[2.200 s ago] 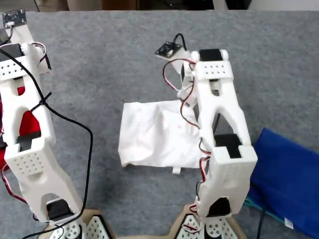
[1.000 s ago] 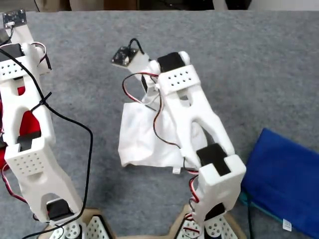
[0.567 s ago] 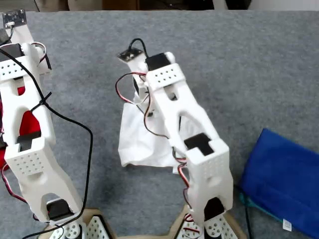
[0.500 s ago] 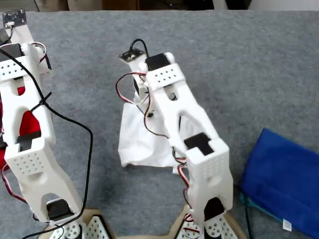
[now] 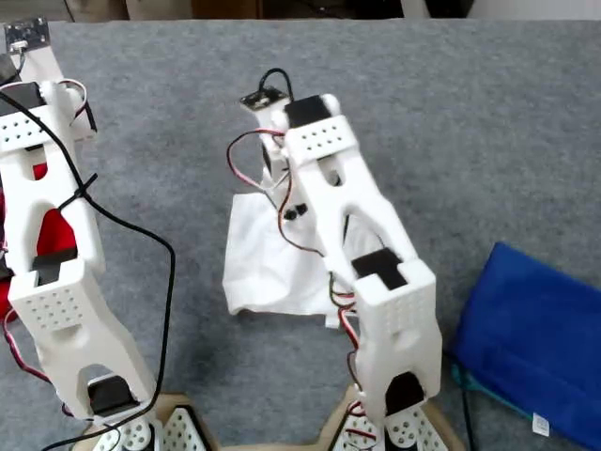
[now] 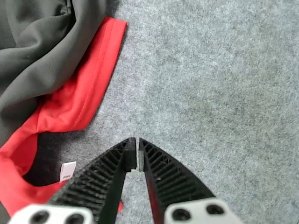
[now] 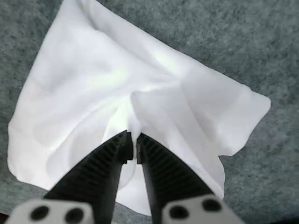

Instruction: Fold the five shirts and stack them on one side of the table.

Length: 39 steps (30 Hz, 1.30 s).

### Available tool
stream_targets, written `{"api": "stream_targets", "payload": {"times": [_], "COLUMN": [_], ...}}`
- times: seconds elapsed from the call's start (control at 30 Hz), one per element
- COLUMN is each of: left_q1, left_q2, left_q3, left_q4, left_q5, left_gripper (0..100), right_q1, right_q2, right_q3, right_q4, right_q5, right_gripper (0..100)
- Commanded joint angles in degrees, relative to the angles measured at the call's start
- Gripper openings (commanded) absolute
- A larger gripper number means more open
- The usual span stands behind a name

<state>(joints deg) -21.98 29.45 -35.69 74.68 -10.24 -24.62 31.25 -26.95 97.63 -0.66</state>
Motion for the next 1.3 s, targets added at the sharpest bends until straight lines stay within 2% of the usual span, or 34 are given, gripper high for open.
{"api": "stream_targets", "payload": {"times": [0.0,0.23,0.47,0.8,1.03,1.17,1.27], "left_q1": [-0.5,-0.5,-0.4,-0.4,-0.2,-0.2,-0.2], "left_q2": [-3.2,-3.2,-3.2,-3.2,-3.2,-3.2,-3.2], "left_q3": [-0.5,-0.5,-0.5,-0.4,-0.4,-0.4,-0.4], "left_q4": [-0.8,-0.8,-0.8,-0.8,-0.5,-0.5,-0.5], "left_q5": [-0.7,-0.7,-1.3,-1.7,-1.8,-1.8,-1.8], "left_gripper": [3,3,3,3,3,3,3], "right_q1": [1.8,5.4,6.2,10.9,10.9,12.4,16.4], "right_q2": [-0.8,-10.0,-21.5,-33.7,-45.3,-51.4,-56.0], "right_q3": [-5.0,-0.4,14.2,32.4,44.4,50.2,50.9], "right_q4": [3.8,4.6,4.4,3.5,0.4,0.4,0.0], "right_q5": [2.1,4.7,8.9,16.0,17.6,21.3,23.6], "right_gripper": [0.5,0.5,0.5,0.5,0.6,9.3,15.7]}}
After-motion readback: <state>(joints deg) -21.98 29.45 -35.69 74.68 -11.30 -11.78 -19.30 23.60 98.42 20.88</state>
